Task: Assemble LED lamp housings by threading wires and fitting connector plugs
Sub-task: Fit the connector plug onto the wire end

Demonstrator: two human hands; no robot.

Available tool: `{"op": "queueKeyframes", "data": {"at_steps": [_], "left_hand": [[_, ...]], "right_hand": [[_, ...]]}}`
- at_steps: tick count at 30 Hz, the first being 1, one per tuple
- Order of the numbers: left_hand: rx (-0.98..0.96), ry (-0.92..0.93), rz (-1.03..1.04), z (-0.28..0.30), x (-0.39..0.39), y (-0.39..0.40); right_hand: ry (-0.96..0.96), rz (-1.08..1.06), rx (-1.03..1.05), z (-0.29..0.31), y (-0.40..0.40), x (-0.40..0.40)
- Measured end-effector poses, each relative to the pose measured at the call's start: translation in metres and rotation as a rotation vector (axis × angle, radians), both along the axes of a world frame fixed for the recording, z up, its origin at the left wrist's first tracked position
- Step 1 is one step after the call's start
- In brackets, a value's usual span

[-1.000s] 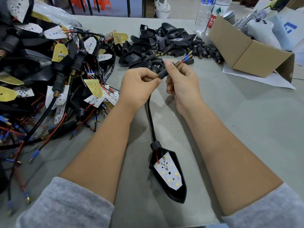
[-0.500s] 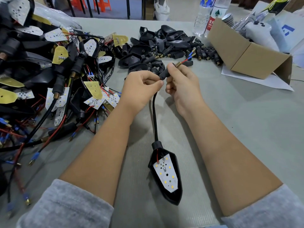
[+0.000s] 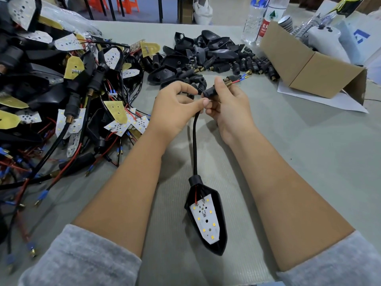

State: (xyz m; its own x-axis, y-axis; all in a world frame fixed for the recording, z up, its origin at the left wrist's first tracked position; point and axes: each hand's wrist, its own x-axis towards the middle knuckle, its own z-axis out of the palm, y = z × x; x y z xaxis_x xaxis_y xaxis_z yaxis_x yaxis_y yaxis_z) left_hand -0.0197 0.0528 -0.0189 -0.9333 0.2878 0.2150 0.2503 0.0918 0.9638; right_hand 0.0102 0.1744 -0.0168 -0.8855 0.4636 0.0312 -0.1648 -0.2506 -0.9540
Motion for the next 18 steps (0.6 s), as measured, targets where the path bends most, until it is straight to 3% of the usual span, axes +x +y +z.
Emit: {"op": "queueKeyframes", "data": {"at_steps": [6,18], "left_hand": [[-0.089,-0.036,-0.137,0.001,0.0034,-0.0008],[-0.112,0.068,-0.171,0.0009,0.0027,-0.0022]], "right_hand": [[0.014,-0.04,-0.069,0.0005,0.0023,0.0011],[-0.025,-0.031,-0.079,0.0018,0.006,-0.0015]]}}
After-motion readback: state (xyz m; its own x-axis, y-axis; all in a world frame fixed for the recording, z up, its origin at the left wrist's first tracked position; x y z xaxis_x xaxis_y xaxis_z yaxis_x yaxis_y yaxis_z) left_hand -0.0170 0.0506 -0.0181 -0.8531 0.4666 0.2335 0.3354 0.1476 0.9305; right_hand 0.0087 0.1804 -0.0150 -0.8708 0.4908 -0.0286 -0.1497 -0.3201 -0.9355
